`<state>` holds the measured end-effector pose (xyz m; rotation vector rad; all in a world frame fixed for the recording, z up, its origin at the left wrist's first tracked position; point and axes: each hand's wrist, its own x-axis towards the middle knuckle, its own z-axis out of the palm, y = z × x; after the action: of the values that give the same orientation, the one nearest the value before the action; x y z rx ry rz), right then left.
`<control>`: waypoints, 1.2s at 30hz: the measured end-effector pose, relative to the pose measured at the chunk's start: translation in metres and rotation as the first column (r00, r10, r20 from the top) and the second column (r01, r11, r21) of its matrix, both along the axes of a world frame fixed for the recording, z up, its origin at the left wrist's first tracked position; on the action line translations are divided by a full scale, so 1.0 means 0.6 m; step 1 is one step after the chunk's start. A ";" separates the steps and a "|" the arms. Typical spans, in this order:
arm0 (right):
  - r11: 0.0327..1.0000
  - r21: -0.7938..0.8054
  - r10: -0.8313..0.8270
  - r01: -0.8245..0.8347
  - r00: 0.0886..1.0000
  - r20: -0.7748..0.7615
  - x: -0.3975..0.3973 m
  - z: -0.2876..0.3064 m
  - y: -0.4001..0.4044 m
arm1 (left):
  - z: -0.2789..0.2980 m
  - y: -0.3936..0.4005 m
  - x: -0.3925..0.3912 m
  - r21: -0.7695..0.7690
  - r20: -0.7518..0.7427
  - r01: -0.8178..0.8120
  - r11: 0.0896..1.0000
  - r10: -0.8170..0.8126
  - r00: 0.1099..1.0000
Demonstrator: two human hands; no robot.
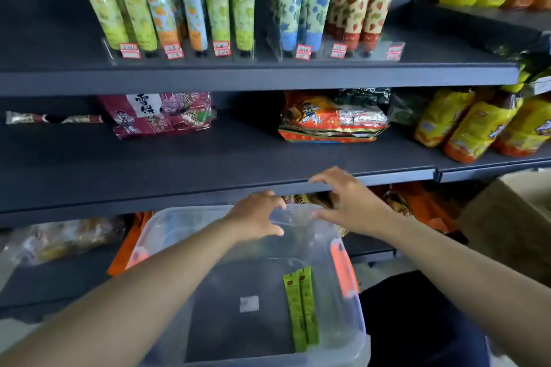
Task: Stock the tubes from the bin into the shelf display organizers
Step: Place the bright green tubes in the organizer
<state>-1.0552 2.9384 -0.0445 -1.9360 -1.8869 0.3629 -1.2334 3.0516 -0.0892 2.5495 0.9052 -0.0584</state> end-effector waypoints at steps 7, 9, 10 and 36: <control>0.963 -0.268 -0.021 0.023 1.000 0.010 -0.051 -0.146 -0.008 | -0.150 -0.019 -0.032 -0.184 -0.074 -0.043 0.982 0.029 0.997; 0.940 -0.337 -0.046 0.053 0.999 0.029 -0.058 -0.176 -0.007 | -0.182 -0.024 -0.036 -0.217 -0.087 -0.056 0.975 0.038 0.996; 0.926 -0.370 -0.061 0.069 0.998 0.034 -0.059 -0.188 -0.005 | -0.198 -0.027 -0.036 -0.237 -0.094 -0.066 0.969 0.045 0.995; 0.675 -0.719 -0.047 0.164 0.982 0.180 -0.061 -0.343 0.071 | -0.421 -0.032 -0.012 -0.716 0.042 -0.186 0.673 0.307 0.951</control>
<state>-1.0921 2.9807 -0.2505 -2.6268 -1.8570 1.1200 -1.2406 3.0321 -0.3420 1.6702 0.9286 -0.0972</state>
